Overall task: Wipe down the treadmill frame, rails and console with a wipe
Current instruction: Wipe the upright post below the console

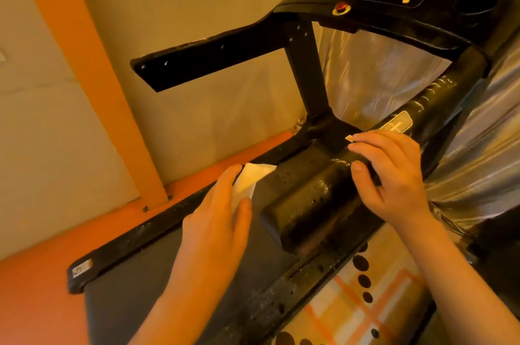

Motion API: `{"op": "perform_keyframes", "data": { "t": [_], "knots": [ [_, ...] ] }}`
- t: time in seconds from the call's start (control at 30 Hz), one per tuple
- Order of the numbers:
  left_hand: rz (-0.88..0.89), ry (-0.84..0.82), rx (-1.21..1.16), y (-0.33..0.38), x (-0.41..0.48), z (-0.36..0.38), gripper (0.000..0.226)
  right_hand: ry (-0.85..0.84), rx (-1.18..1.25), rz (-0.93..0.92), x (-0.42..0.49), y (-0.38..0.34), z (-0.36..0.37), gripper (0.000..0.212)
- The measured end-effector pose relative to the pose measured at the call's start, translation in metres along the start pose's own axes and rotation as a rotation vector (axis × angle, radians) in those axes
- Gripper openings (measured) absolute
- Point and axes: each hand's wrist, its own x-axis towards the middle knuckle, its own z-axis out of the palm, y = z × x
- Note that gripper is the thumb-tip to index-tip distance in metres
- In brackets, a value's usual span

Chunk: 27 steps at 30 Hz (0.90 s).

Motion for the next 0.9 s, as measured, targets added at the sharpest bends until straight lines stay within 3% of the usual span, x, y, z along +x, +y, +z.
{"op": "perform_keyframes", "data": {
  "t": [0.2, 0.47, 0.67, 0.8, 0.9],
  "knots": [
    [0.088, 0.108, 0.175, 0.020, -0.011, 0.023, 0.054, -0.098, 0.078, -0.103, 0.008, 0.024, -0.001, 0.027],
    [0.064, -0.108, 0.300, 0.045, -0.021, 0.045, 0.054, -0.248, 0.168, -0.212, 0.007, 0.054, 0.006, 0.030],
    [0.245, 0.012, 0.409, 0.013, -0.003, 0.045, 0.036, -0.281, 0.204, -0.248, 0.001, 0.068, 0.014, 0.030],
    [0.257, -0.012, 0.254, 0.010, 0.012, 0.041, 0.025, -0.257, 0.233, -0.192, 0.000, 0.077, 0.015, 0.030],
    [0.303, -0.173, 0.200, 0.008, 0.019, 0.043, 0.036, -0.241, 0.243, -0.177, -0.001, 0.076, 0.016, 0.030]
  ]
}}
